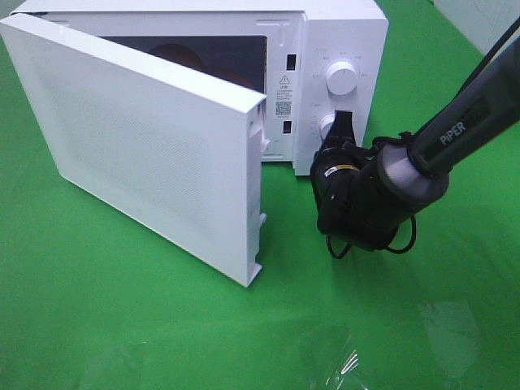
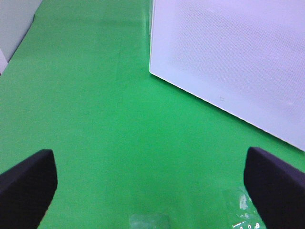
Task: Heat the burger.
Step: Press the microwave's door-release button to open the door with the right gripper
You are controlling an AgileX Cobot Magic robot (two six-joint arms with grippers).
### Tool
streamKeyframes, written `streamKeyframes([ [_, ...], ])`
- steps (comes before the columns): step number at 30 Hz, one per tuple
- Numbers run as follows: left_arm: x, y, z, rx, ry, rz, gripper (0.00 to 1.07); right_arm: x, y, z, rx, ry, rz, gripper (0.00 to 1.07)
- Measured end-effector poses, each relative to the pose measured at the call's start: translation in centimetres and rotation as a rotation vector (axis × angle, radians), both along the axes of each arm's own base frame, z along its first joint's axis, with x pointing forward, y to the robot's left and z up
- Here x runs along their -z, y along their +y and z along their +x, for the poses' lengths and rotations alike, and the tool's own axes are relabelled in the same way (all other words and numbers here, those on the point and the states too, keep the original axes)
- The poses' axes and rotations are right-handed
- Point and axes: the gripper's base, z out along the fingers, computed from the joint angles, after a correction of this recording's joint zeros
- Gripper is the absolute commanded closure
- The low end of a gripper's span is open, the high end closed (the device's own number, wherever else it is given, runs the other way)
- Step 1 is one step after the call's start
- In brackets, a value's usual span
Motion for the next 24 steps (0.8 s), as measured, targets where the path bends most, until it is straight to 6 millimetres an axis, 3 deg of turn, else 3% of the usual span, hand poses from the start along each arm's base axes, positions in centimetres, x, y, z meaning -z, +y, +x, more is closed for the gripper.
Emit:
streamKeyframes([
  [24, 0.0, 0.0, 0.0, 0.0, 0.0, 0.0, 0.08, -0.65, 0.39, -0.47, -0.02, 0.021, 0.03, 1.07],
])
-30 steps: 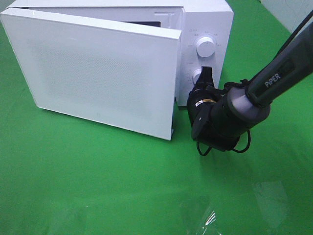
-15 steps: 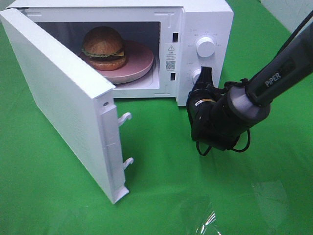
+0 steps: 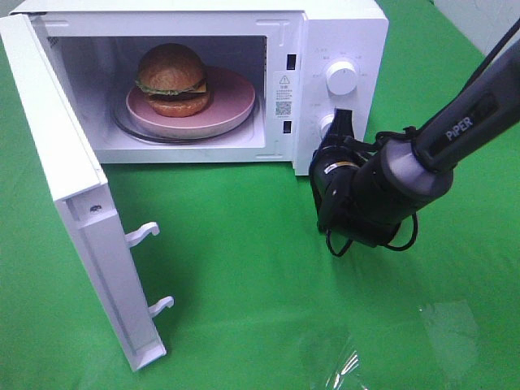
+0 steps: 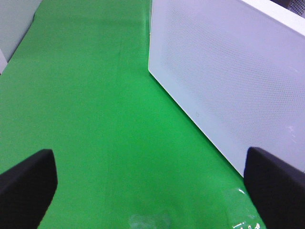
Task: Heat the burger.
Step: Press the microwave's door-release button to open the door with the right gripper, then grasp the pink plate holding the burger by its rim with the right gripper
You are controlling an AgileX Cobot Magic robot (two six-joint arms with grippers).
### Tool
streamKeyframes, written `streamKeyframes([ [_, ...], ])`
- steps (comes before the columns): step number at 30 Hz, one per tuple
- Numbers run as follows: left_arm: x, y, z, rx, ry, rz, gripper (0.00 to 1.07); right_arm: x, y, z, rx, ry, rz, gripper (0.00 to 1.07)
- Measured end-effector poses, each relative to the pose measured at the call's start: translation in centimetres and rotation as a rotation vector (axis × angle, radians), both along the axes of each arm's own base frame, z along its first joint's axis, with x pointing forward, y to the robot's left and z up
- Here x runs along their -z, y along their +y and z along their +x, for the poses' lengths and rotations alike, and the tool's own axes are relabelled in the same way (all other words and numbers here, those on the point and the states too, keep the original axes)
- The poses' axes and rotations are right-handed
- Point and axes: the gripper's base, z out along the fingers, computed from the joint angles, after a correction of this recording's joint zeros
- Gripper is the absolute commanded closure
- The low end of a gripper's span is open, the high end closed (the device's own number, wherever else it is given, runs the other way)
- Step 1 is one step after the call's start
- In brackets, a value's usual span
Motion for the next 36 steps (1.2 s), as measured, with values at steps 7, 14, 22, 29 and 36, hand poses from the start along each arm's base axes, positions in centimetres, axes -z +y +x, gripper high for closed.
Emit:
streamKeyframes([
  [7, 0.0, 0.0, 0.0, 0.0, 0.0, 0.0, 0.08, -0.9, -0.3, -1.5, -0.048, 0.018, -0.014, 1.07],
  [14, 0.0, 0.0, 0.0, 0.0, 0.0, 0.0, 0.08, -2.5, 0.0, -4.1, -0.123, 0.007, -0.045, 1.07],
  [22, 0.0, 0.0, 0.0, 0.0, 0.0, 0.0, 0.08, -3.5, -1.0, -6.3, -0.212, 0.112, -0.107, 1.06],
  [29, 0.0, 0.0, 0.0, 0.0, 0.0, 0.0, 0.08, -6.3, -1.5, -8.4, -0.424, 0.147, -0.289, 1.05],
  [36, 0.0, 0.0, 0.0, 0.0, 0.0, 0.0, 0.08, -9.1, -1.3, -9.7, -0.706, 0.103, -0.556, 1.05],
])
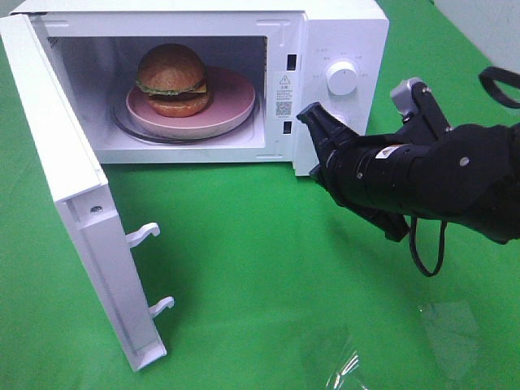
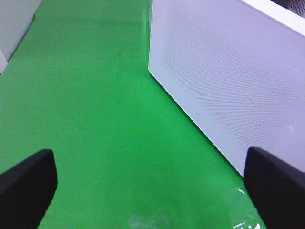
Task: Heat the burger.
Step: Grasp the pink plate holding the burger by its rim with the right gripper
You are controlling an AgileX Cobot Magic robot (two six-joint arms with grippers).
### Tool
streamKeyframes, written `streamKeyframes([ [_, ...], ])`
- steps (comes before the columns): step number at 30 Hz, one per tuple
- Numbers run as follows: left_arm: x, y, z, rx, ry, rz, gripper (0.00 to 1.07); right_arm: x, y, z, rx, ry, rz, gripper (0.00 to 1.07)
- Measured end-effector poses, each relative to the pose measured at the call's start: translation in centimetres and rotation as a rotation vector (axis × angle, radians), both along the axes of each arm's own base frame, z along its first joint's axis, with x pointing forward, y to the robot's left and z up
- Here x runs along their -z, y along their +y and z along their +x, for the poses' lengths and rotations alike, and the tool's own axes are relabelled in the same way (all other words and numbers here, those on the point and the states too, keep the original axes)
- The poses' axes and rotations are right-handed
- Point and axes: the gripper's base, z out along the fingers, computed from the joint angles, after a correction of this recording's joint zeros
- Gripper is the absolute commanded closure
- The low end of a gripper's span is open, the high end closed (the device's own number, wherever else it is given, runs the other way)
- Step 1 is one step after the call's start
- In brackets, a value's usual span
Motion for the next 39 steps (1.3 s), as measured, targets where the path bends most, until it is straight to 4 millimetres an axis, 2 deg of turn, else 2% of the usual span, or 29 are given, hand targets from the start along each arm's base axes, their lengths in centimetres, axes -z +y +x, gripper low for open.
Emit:
streamKeyframes([
  [1, 0.0, 0.0, 0.0, 0.0, 0.0, 0.0, 0.08, -0.5, 0.1, -0.4, -0.085, -0.011, -0.059, 1.05],
  [2, 0.0, 0.0, 0.0, 0.0, 0.0, 0.0, 0.08, -0.5, 0.1, -0.4, -0.085, -0.011, -0.059, 1.05],
  [5, 0.0, 0.0, 0.0, 0.0, 0.0, 0.0, 0.08, -1.0, 0.2, -1.1, -0.24, -0.029, -0.169, 1.05],
  [12, 0.0, 0.0, 0.0, 0.0, 0.0, 0.0, 0.08, -0.2, -0.3, -1.7, -0.452, 0.04, -0.3, 1.04],
  [13, 0.0, 0.0, 0.0, 0.0, 0.0, 0.0, 0.08, -0.2, -0.6, -1.6, -0.524, 0.07, -0.333, 1.04],
  [14, 0.0, 0.0, 0.0, 0.0, 0.0, 0.0, 0.08, -0.2, -0.6, -1.6, -0.524, 0.07, -0.333, 1.04],
  [16, 0.0, 0.0, 0.0, 0.0, 0.0, 0.0, 0.08, -0.6, -0.5, -1.6, -0.673, 0.108, -0.405, 1.03],
  [19, 0.0, 0.0, 0.0, 0.0, 0.0, 0.0, 0.08, -0.7, -0.5, -1.6, -0.717, 0.116, -0.431, 1.02],
  [20, 0.0, 0.0, 0.0, 0.0, 0.0, 0.0, 0.08, -1.1, -0.4, -1.6, -0.803, 0.131, -0.489, 1.02],
  [23, 0.0, 0.0, 0.0, 0.0, 0.0, 0.0, 0.08, -1.3, -0.4, -1.6, -0.861, 0.141, -0.539, 1.02],
  [25, 0.0, 0.0, 0.0, 0.0, 0.0, 0.0, 0.08, -2.2, -0.7, -1.2, -0.99, 0.16, -0.685, 1.01],
  [28, 0.0, 0.0, 0.0, 0.0, 0.0, 0.0, 0.08, -2.3, -0.9, -1.2, -1.018, 0.159, -0.728, 1.01],
  [30, 0.0, 0.0, 0.0, 0.0, 0.0, 0.0, 0.08, -2.8, -1.4, -0.8, -1.105, 0.169, -0.865, 1.0],
  [33, 0.0, 0.0, 0.0, 0.0, 0.0, 0.0, 0.08, -3.0, -1.6, -0.8, -1.132, 0.175, -0.9, 1.0],
  [35, 0.0, 0.0, 0.0, 0.0, 0.0, 0.0, 0.08, -3.7, -2.0, -0.6, -1.257, 0.191, -1.018, 1.0],
  [39, 0.0, 0.0, 0.0, 0.0, 0.0, 0.0, 0.08, -4.3, -2.1, -0.5, -1.364, 0.183, -1.08, 1.0],
])
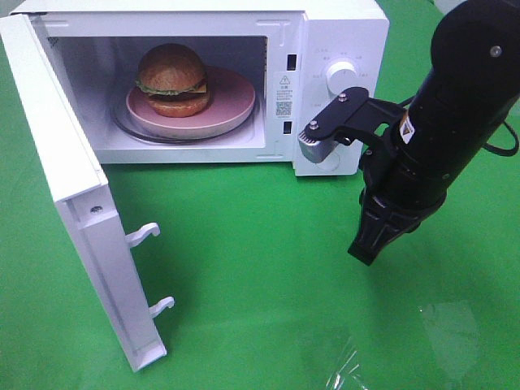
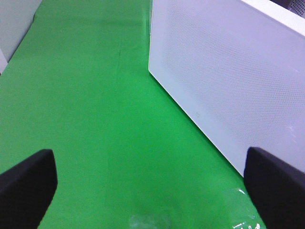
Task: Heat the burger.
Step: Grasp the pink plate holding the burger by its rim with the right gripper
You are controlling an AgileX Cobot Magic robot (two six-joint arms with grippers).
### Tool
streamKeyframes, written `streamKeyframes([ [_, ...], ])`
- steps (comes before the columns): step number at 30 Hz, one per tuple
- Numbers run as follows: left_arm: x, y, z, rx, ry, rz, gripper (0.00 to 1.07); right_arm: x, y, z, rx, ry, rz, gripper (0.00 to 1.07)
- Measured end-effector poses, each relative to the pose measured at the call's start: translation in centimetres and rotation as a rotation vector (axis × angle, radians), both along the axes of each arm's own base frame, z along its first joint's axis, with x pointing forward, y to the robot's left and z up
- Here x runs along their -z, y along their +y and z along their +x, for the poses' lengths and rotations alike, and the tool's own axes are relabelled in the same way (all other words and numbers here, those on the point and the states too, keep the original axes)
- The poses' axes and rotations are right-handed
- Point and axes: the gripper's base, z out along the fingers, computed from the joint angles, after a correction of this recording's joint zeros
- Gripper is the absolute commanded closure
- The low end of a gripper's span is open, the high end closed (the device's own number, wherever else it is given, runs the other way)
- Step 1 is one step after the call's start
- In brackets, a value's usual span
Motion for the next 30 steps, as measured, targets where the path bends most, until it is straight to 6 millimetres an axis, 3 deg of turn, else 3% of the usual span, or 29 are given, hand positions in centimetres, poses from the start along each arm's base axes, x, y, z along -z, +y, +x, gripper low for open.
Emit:
streamKeyframes([
  [4, 0.0, 0.0, 0.0, 0.0, 0.0, 0.0, 0.08, -0.6, 0.0, 0.2, -0.18, 0.003, -0.056, 1.0],
  [5, 0.0, 0.0, 0.0, 0.0, 0.0, 0.0, 0.08, -0.7, 0.0, 0.2, -0.303, -0.003, -0.088, 1.0],
  [8, 0.0, 0.0, 0.0, 0.0, 0.0, 0.0, 0.08, -0.8, 0.0, 0.2, -0.371, -0.006, -0.108, 1.0],
  [12, 0.0, 0.0, 0.0, 0.0, 0.0, 0.0, 0.08, -0.8, 0.3, 0.0, -0.724, -0.012, -0.193, 1.0],
  [14, 0.0, 0.0, 0.0, 0.0, 0.0, 0.0, 0.08, -0.8, 0.3, 0.1, -0.812, -0.018, -0.213, 0.99],
  [22, 0.0, 0.0, 0.0, 0.0, 0.0, 0.0, 0.08, -1.1, 0.6, 0.5, -0.931, -0.076, -0.236, 0.9],
  [23, 0.0, 0.0, 0.0, 0.0, 0.0, 0.0, 0.08, -1.4, 0.8, 0.8, -0.935, -0.102, -0.234, 0.81],
  [24, 0.0, 0.0, 0.0, 0.0, 0.0, 0.0, 0.08, -1.7, 1.1, 1.0, -0.927, -0.123, -0.217, 0.65],
  [25, 0.0, 0.0, 0.0, 0.0, 0.0, 0.0, 0.08, -1.7, 1.1, 1.0, -0.927, -0.123, -0.217, 0.65],
  [26, 0.0, 0.0, 0.0, 0.0, 0.0, 0.0, 0.08, -1.9, 1.4, 1.1, -0.899, -0.143, -0.185, 0.44],
  [27, 0.0, 0.0, 0.0, 0.0, 0.0, 0.0, 0.08, -1.9, 1.4, 1.1, -0.899, -0.143, -0.185, 0.44],
  [28, 0.0, 0.0, 0.0, 0.0, 0.0, 0.0, 0.08, -1.9, 1.5, 1.1, -0.883, -0.147, -0.172, 0.36],
  [29, 0.0, 0.0, 0.0, 0.0, 0.0, 0.0, 0.08, -2.0, 1.6, 1.2, -0.847, -0.161, -0.149, 0.18],
  [30, 0.0, 0.0, 0.0, 0.0, 0.0, 0.0, 0.08, -2.0, 1.6, 1.2, -0.847, -0.161, -0.149, 0.18],
])
